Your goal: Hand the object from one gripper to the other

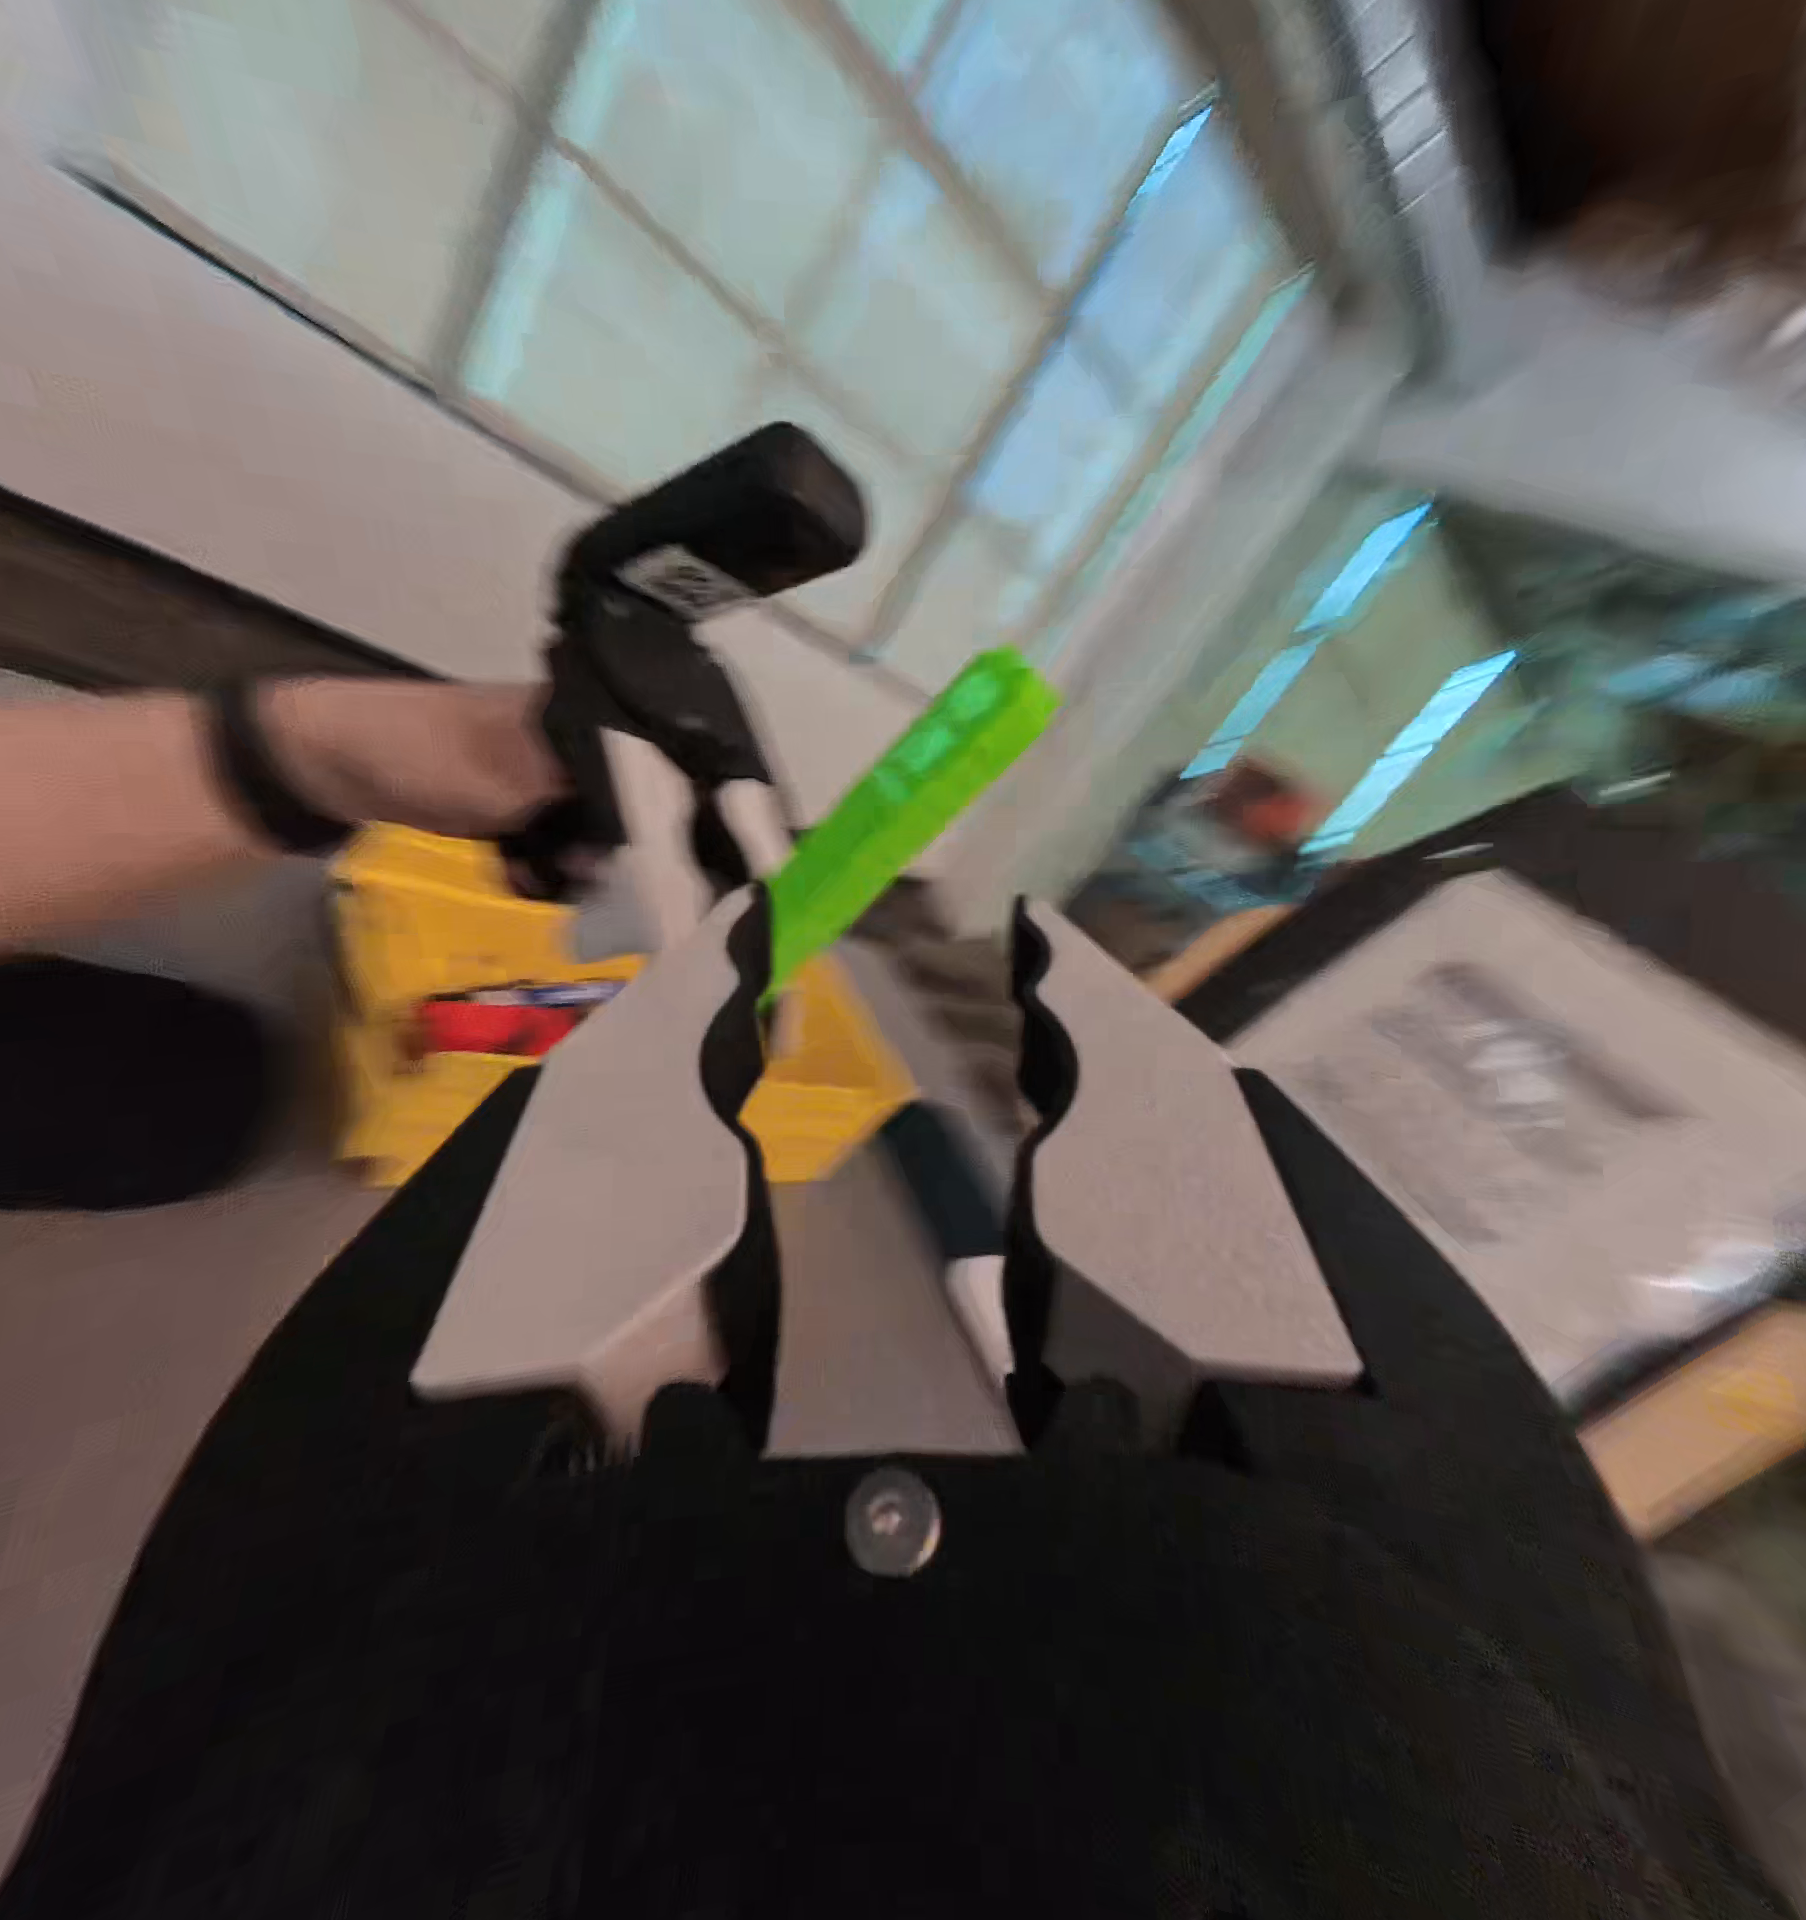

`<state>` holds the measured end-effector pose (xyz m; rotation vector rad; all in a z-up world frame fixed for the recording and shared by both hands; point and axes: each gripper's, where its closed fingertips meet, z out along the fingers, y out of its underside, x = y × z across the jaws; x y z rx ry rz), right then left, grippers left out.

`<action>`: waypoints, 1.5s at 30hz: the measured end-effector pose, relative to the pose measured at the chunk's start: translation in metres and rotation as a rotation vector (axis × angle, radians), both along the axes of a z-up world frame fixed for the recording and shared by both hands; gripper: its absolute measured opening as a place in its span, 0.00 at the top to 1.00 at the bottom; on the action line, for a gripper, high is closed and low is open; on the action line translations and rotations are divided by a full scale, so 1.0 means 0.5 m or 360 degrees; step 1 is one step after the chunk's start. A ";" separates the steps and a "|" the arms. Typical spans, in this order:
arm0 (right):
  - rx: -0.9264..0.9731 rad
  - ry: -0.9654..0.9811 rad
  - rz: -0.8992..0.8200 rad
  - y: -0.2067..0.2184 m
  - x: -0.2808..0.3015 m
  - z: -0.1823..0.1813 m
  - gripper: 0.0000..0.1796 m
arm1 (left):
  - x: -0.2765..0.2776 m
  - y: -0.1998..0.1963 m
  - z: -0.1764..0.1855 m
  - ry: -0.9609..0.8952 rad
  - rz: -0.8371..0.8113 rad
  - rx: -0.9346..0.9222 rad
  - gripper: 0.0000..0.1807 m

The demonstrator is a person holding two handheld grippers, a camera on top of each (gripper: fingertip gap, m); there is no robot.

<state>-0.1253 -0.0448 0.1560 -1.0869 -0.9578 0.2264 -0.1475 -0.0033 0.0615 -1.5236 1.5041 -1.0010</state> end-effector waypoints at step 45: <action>0.0720 -0.1503 -0.0881 -0.007 0.047 -0.063 0.88 | -0.054 0.108 0.053 -0.0510 0.0283 -0.0408 0.48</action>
